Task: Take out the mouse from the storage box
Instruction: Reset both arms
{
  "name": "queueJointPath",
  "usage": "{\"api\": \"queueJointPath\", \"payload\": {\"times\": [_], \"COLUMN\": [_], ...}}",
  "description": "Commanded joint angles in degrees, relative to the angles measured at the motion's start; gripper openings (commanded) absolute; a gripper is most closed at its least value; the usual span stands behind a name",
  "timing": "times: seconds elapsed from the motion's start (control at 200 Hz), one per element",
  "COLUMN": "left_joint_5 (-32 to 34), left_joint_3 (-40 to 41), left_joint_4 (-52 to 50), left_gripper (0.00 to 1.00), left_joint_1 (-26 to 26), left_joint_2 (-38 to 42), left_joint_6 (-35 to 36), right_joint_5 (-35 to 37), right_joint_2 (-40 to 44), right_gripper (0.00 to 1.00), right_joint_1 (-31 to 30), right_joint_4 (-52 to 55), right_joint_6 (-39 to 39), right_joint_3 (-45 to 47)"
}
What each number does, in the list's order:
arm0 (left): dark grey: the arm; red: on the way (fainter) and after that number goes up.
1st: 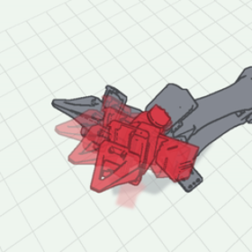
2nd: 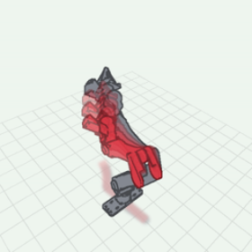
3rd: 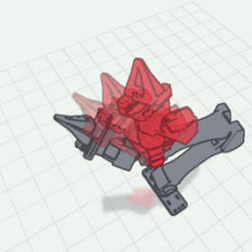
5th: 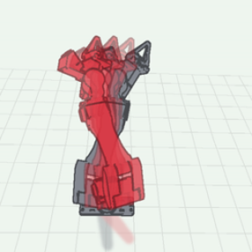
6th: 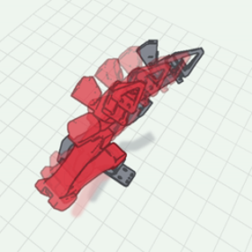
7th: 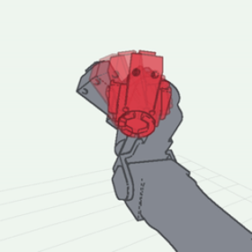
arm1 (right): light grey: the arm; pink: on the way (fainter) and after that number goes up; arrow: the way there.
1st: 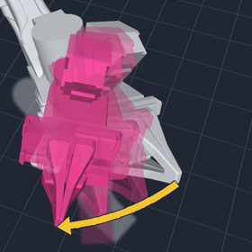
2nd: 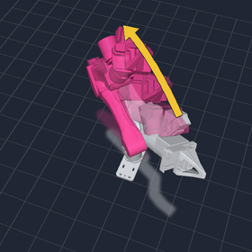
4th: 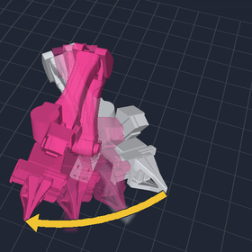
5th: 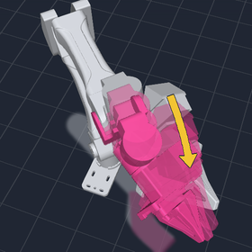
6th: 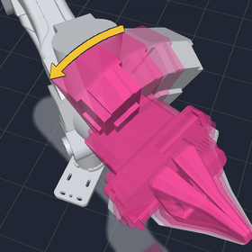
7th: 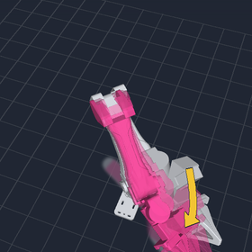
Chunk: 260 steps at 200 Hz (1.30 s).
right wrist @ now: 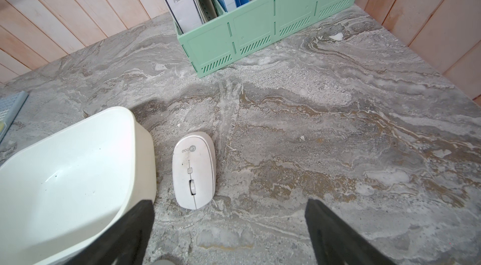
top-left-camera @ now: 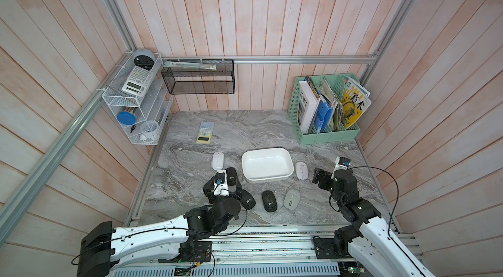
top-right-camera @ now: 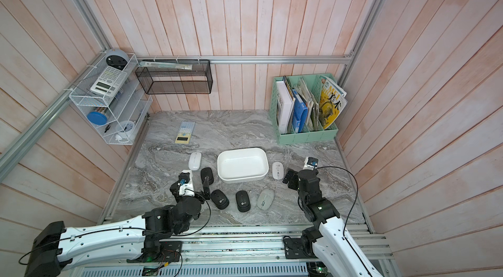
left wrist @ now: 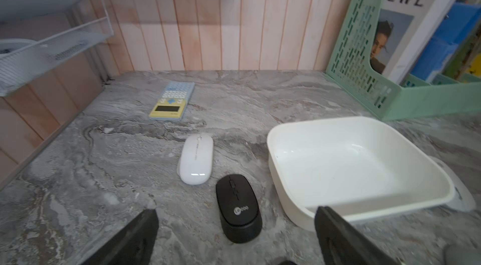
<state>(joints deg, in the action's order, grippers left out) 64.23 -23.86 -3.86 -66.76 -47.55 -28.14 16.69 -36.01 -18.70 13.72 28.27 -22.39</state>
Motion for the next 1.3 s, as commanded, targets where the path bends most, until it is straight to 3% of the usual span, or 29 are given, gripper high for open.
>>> {"api": "queueJointPath", "payload": {"times": [0.0, 0.155, 0.325, 0.475, 0.605, 0.86, 1.02, 1.15, 1.23, 1.295], "left_joint_5": [3.2, -3.86, -11.19, -17.76, -21.03, -33.53, -37.87, -38.49, -42.47, -43.44], "left_joint_3": [1.3, 4.79, 6.68, 7.99, 10.29, 10.58, 7.68, 9.37, 9.22, 6.53], "left_joint_4": [2.78, 9.64, 17.0, 23.52, 37.72, 59.37, 58.94, 71.42, 72.57, 64.25], "left_gripper": [1.0, 1.0, 1.0, 1.0, 1.0, 1.0, 1.0, 1.0, 1.0, 1.0], "left_joint_1": [5.76, 20.49, 33.89, 43.82, 47.43, 53.86, 55.85, 59.15, 62.76, 62.98], "left_joint_2": [6.37, 11.14, 7.4, -0.45, -9.81, -28.48, -32.91, -40.99, -43.37, -41.48], "left_joint_6": [6.09, 15.66, 24.61, 22.98, 25.93, 28.81, 31.2, 28.81, 25.47, 25.01], "right_joint_5": [1.2, 1.52, 1.93, 2.13, 1.97, 3.19, 5.59, 9.85, 12.22, 14.08], "right_joint_2": [0.43, 0.2, -0.11, -0.25, -0.11, -0.66, -2.93, -6.18, -8.99, -11.32], "right_gripper": [0.97, 0.97, 0.98, 0.97, 0.97, 0.97, 0.97, 0.98, 0.97, 0.98], "right_joint_1": [0.21, 0.23, 0.16, 0.22, 0.15, 0.22, 0.17, 0.24, 0.24, 0.24], "right_joint_4": [-2.27, -3.42, -4.27, -5.05, -5.54, -7.11, -4.98, -5.09, -5.97, -7.65], "right_joint_6": [-0.92, -1.35, -1.78, -2.15, -2.59, -4.03, -6.37, -9.21, -12.28, -15.67], "right_joint_3": [1.03, 1.64, 2.08, 2.44, 2.86, 3.07, -1.04, -5.14, -8.04, -9.83]}}
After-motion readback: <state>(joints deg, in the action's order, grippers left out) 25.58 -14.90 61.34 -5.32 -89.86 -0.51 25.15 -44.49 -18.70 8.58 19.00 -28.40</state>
